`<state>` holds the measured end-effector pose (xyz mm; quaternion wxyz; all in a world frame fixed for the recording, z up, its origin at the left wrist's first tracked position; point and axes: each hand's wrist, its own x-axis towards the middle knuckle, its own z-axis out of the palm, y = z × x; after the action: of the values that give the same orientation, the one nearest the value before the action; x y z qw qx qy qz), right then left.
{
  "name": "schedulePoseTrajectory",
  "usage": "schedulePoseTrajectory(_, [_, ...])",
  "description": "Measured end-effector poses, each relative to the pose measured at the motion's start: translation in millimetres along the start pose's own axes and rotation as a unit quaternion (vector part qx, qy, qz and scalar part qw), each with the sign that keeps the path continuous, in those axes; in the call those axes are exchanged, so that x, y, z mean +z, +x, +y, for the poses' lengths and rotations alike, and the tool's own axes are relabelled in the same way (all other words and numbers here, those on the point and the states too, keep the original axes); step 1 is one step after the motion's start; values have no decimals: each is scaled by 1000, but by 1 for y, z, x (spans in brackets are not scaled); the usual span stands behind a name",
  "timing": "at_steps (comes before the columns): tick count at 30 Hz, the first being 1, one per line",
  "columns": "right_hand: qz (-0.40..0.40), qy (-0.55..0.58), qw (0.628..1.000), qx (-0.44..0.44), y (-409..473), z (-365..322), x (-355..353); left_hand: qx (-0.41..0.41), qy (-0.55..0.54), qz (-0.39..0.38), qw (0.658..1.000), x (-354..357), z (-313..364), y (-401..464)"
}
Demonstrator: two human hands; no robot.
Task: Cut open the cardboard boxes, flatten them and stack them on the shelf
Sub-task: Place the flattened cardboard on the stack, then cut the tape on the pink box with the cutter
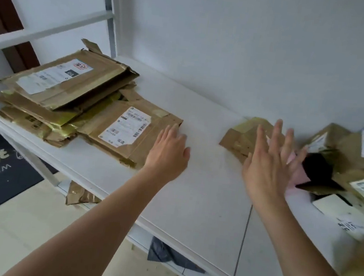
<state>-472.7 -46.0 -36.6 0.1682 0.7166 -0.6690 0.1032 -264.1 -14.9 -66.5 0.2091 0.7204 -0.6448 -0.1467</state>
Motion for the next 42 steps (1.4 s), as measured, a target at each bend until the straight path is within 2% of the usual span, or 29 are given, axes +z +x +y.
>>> schedulePoseTrajectory(2, [29,-19,998,55,-11,23,-3,13,-14,-24,1000,15,22,-3])
schedulePoseTrajectory(4, [14,-13,995,99,-20,45,-3,11,-38,-50,998,29,40,-9])
schedulePoseTrajectory(7, [-27,28,992,117,-32,75,4,0,-89,-71,993,46,62,-25])
schedulePoseTrajectory(9, [-24,52,993,106,-44,88,1,-2,-118,-73,990,56,72,-38])
schedulePoseTrajectory(12, [4,185,979,90,-67,104,-6,-21,-169,-67,983,68,85,-58])
schedulePoseTrajectory(15, [50,342,937,55,-92,118,-13,-53,-223,-57,972,73,95,-77])
schedulePoseTrajectory(17, [50,463,881,87,-107,125,-22,-62,-275,-45,958,71,101,-91])
schedulePoseTrajectory(18, [37,537,834,120,-113,128,-26,-61,-310,-33,948,68,106,-97])
schedulePoseTrajectory(19, [19,621,768,159,-119,130,-31,-58,-345,-17,937,63,111,-102])
schedulePoseTrajectory(21, [-40,767,591,245,-134,134,-39,-38,-399,15,916,54,123,-109])
schedulePoseTrajectory(22, [-64,807,518,278,-142,137,-41,-30,-417,21,908,51,130,-111])
schedulePoseTrajectory(23, [-78,826,465,310,-150,142,-42,-26,-429,17,903,48,138,-112])
schedulePoseTrajectory(24, [-83,832,429,341,-159,147,-41,-27,-433,5,901,47,145,-112])
schedulePoseTrajectory(26, [-89,826,392,395,-179,157,-40,-34,-409,-25,912,48,161,-114])
schedulePoseTrajectory(27, [-98,812,393,420,-188,161,-39,-41,-391,-41,919,51,169,-115])
schedulePoseTrajectory(30, [-150,741,453,472,-211,172,-30,-45,-358,-61,930,64,190,-124])
schedulePoseTrajectory(33, [-189,699,498,477,-228,192,-25,-26,-341,-67,937,78,203,-128])
schedulePoseTrajectory(34, [-210,671,546,455,-232,200,-25,-25,-336,-76,938,80,207,-128])
schedulePoseTrajectory(35, [-244,604,632,420,-236,211,-25,-15,-326,-84,942,82,210,-127])
schedulePoseTrajectory(36, [-269,500,737,367,-239,222,-24,5,-308,-88,947,85,212,-126])
schedulePoseTrajectory(37, [-266,381,832,302,-240,233,-25,31,-287,-92,953,87,214,-124])
schedulePoseTrajectory(38, [-227,292,893,256,-240,243,-28,53,-269,-96,957,91,215,-121])
schedulePoseTrajectory(39, [-165,256,922,240,-237,252,-33,65,-254,-110,959,94,216,-120])
schedulePoseTrajectory(41, [-39,247,940,233,-226,272,-41,63,-234,-155,958,99,219,-118])
schedulePoseTrajectory(42, [-8,228,947,227,-218,281,-42,55,-230,-175,956,102,222,-118])
